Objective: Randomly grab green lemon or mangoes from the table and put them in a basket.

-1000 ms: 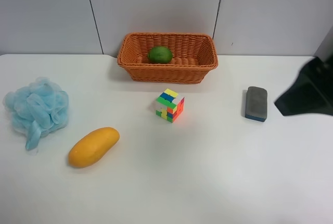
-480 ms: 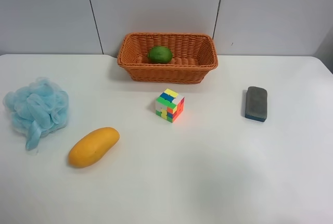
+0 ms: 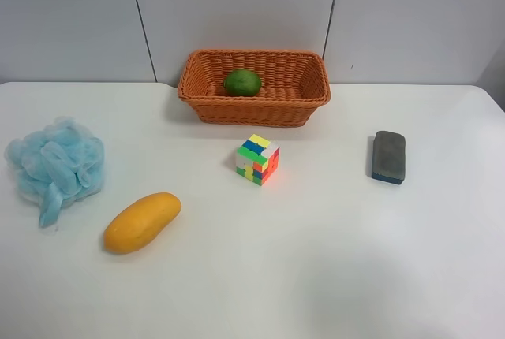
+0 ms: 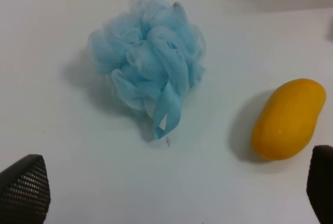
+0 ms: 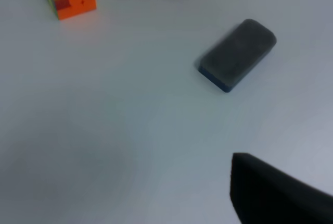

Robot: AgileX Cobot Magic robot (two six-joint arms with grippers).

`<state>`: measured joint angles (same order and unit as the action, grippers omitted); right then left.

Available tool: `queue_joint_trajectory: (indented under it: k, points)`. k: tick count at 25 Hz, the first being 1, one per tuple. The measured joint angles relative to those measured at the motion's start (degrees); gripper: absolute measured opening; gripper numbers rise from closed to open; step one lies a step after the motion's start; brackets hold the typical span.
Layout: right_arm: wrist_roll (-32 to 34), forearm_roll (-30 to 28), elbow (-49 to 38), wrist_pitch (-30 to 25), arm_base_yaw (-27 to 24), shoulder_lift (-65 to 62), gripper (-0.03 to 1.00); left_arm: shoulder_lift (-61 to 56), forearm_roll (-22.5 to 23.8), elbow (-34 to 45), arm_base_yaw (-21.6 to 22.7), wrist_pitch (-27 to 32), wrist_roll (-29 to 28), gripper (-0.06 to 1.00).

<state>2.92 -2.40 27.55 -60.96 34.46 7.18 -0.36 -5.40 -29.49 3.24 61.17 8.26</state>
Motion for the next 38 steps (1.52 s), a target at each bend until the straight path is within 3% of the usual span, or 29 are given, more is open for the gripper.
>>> queue_joint_trajectory:
  k: [9,12,18,22,38]
  points:
    - [0.0,0.0,0.0,0.0,-1.2,0.0,0.99,0.0,0.0,0.0,0.0,0.0,0.0,0.99]
    - [0.0,0.0,0.0,0.0,-7.0,-1.2,0.99,0.0,0.0,0.0,0.0,0.0,0.0,0.99]
    - [0.0,0.0,0.0,0.1,-25.0,-7.3,0.99,0.0,0.0,0.0,0.0,0.0,0.0,0.99]
    - [0.0,0.2,0.0,0.1,-31.5,-7.3,0.99,0.0,0.0,0.0,0.0,0.0,0.0,0.99]
    - [0.0,0.4,0.0,0.1,-32.6,-7.3,0.99,0.0,0.0,0.0,0.0,0.0,0.0,0.99]
